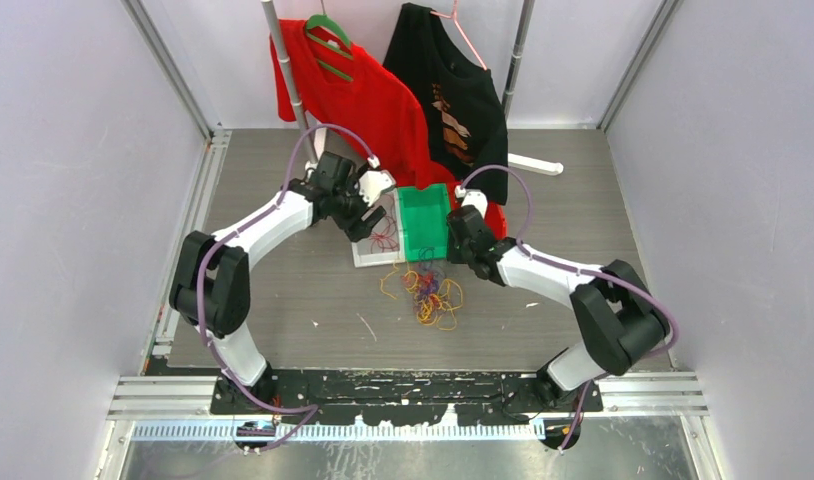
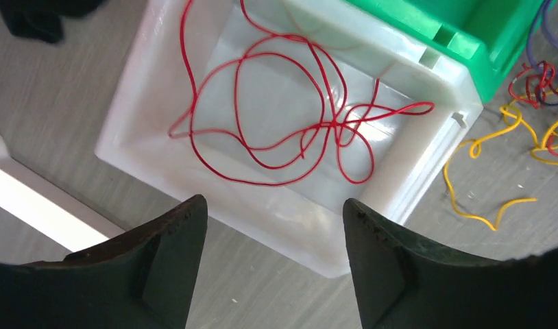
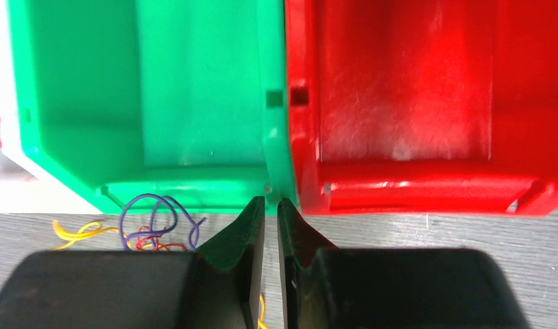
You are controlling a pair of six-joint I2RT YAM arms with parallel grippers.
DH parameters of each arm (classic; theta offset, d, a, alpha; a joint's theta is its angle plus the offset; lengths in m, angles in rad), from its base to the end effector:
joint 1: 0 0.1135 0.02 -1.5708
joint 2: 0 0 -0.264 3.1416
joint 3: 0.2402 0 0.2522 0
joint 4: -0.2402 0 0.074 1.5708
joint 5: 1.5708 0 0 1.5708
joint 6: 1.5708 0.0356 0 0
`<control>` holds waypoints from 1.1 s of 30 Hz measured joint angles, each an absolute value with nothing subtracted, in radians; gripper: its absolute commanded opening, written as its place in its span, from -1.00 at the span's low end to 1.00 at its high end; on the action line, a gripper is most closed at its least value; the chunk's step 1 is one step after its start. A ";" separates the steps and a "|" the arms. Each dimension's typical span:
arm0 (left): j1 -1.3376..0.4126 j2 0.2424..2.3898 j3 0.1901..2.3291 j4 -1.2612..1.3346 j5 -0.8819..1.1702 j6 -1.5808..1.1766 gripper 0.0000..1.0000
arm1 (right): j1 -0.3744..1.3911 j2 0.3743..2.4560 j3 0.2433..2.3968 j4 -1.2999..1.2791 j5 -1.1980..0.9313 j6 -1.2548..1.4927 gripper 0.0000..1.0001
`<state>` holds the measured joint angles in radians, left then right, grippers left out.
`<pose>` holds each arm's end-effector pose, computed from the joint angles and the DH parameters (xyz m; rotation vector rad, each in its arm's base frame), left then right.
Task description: Untangle the cables
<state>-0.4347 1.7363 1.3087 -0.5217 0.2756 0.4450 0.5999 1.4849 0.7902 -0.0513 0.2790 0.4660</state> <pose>0.3354 -0.1664 0.2389 1.1648 2.2137 -0.3424 0.2560 0.1632 0.1924 -0.0128 2.2924 0.2319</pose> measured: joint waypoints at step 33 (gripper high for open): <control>-0.387 1.573 1.175 -0.419 0.136 0.566 0.86 | 0.702 1.381 0.758 -0.049 0.253 0.508 -0.11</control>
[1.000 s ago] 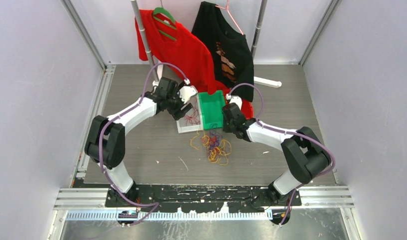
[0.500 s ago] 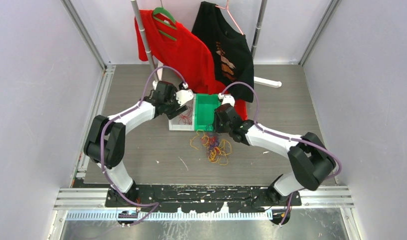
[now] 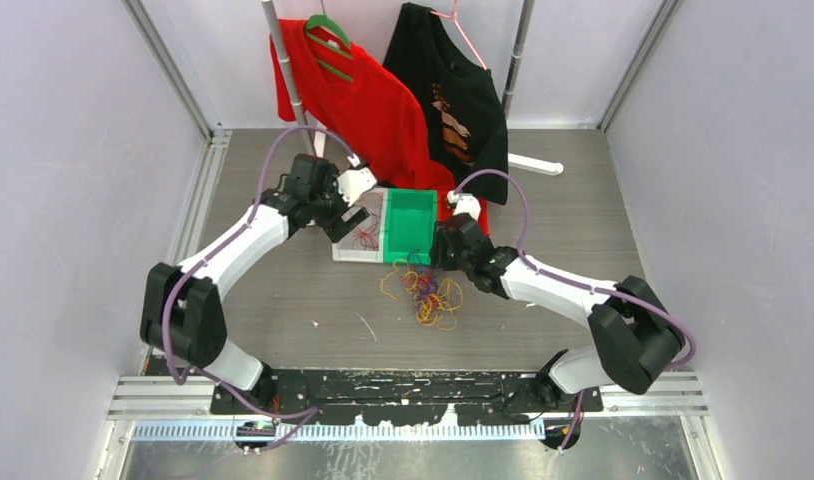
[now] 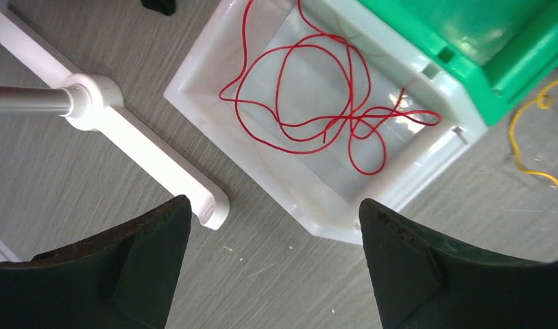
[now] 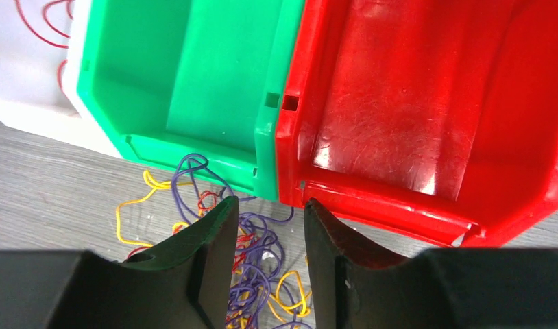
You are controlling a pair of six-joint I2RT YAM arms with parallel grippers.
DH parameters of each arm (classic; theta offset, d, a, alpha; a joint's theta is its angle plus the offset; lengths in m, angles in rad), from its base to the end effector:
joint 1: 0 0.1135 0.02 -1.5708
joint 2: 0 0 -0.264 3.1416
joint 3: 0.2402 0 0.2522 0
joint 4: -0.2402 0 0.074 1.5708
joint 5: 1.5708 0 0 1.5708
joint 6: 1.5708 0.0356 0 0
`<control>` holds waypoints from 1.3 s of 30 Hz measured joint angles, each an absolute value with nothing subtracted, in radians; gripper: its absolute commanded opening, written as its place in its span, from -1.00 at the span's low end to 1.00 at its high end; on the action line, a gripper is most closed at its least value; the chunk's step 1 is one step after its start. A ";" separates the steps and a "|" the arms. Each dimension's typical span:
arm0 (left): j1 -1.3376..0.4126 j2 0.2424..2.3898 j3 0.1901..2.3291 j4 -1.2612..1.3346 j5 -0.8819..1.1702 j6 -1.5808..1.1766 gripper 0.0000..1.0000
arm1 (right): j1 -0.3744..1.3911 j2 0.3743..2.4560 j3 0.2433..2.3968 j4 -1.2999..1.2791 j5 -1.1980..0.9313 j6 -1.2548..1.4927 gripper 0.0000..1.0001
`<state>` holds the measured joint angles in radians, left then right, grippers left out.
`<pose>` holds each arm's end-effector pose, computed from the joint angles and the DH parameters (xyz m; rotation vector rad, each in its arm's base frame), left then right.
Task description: Untangle the cables
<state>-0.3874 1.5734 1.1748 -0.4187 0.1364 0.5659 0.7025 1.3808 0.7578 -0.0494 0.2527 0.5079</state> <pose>0.3171 -0.1346 0.2580 1.1485 2.0841 -0.0780 0.2263 0.1799 0.2110 -0.0811 2.2437 0.3805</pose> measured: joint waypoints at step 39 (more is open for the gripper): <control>-0.314 1.290 1.221 -0.875 0.490 0.481 0.95 | 0.744 1.306 0.930 -0.269 0.357 0.437 0.50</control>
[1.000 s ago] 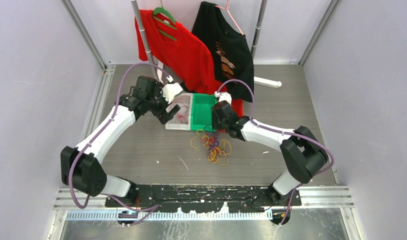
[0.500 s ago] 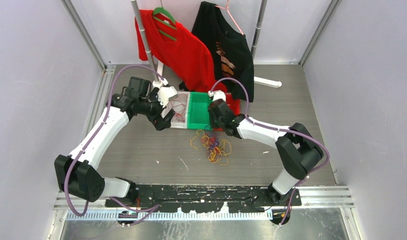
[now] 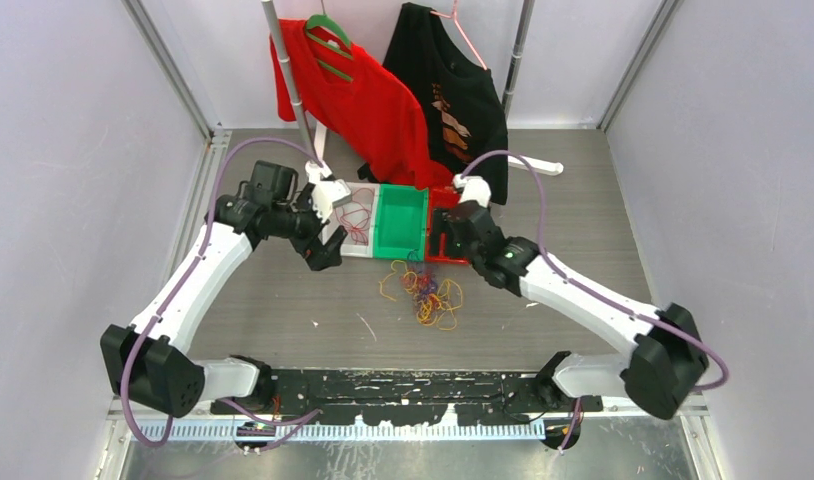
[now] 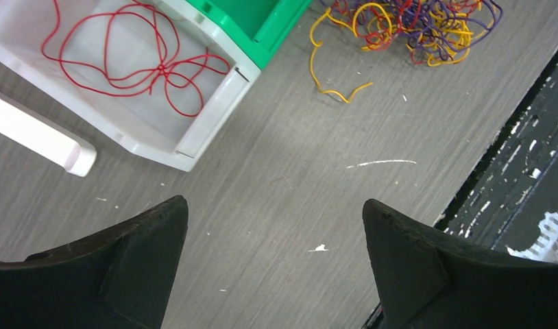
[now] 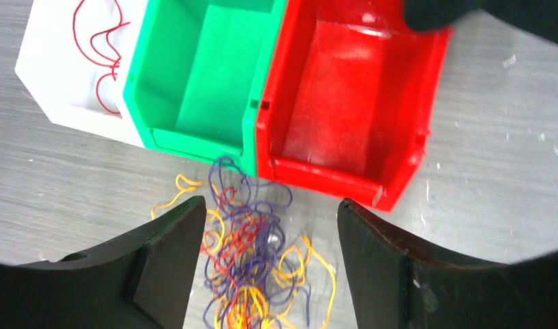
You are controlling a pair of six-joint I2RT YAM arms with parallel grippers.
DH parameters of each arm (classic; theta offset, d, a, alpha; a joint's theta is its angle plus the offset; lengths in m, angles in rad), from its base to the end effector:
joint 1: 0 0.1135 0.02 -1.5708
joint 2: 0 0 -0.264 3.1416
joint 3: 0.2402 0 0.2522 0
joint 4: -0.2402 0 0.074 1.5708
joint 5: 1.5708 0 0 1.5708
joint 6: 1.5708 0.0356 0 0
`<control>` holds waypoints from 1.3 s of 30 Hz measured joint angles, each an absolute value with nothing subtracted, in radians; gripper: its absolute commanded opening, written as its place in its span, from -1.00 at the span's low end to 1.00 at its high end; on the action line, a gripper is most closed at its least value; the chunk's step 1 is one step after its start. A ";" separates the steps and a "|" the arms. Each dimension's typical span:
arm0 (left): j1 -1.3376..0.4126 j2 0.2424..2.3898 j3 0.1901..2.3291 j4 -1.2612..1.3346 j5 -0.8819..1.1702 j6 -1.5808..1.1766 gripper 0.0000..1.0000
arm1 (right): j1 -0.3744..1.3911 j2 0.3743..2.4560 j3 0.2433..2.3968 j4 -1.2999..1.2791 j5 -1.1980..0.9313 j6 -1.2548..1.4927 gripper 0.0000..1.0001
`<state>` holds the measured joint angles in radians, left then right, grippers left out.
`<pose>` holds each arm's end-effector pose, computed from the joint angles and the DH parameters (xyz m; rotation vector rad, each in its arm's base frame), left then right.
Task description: Untangle the cables
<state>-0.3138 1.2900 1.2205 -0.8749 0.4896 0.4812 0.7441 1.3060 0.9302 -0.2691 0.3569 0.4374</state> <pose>0.2394 -0.0953 0.3246 1.1217 2.1638 -0.5390 0.2193 0.1850 0.2697 -0.1386 2.1781 0.2787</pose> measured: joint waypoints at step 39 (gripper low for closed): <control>-0.314 1.234 1.253 -1.099 0.606 0.518 0.90 | 0.744 1.076 0.941 -0.504 -0.006 0.705 -0.98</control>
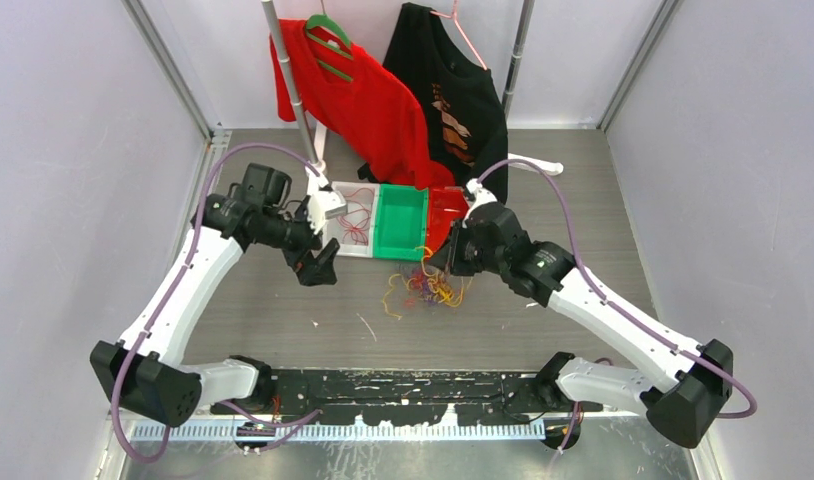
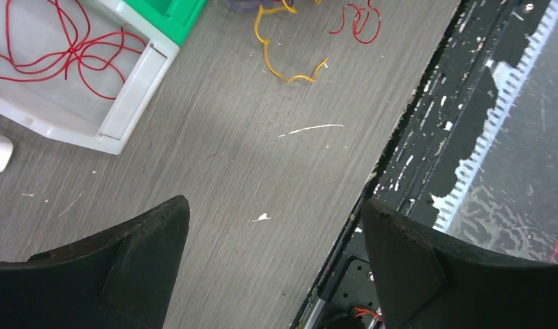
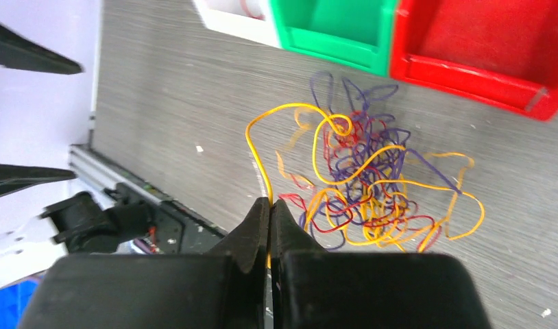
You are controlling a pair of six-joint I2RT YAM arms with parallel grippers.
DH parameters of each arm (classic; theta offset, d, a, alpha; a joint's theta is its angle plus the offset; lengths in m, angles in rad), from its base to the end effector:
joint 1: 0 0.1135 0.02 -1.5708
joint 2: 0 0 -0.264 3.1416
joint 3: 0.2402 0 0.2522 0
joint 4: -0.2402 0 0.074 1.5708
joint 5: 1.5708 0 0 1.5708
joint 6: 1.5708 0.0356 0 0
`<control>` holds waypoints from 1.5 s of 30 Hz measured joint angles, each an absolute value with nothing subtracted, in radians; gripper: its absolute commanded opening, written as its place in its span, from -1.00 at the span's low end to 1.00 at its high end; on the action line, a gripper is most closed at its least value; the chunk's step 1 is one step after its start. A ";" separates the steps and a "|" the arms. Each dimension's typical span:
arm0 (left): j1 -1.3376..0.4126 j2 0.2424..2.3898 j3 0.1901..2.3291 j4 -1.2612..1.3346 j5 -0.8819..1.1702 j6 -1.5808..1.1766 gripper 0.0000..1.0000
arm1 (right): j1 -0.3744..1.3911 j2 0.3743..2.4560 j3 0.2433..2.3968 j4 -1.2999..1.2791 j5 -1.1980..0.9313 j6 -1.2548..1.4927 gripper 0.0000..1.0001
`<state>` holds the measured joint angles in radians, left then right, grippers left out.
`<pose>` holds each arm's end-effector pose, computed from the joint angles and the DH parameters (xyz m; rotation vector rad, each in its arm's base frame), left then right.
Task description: Untangle the cables
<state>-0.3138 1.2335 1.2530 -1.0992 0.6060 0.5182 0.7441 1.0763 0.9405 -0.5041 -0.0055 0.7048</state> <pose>0.2078 -0.0888 0.3363 1.1929 2.2141 -0.7157 0.1716 0.1583 0.3067 -0.0490 2.3316 0.7811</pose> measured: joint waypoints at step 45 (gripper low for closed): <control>-0.545 1.277 1.324 -1.020 0.656 0.536 0.69 | 0.752 1.256 0.962 -0.192 -0.445 0.643 -0.98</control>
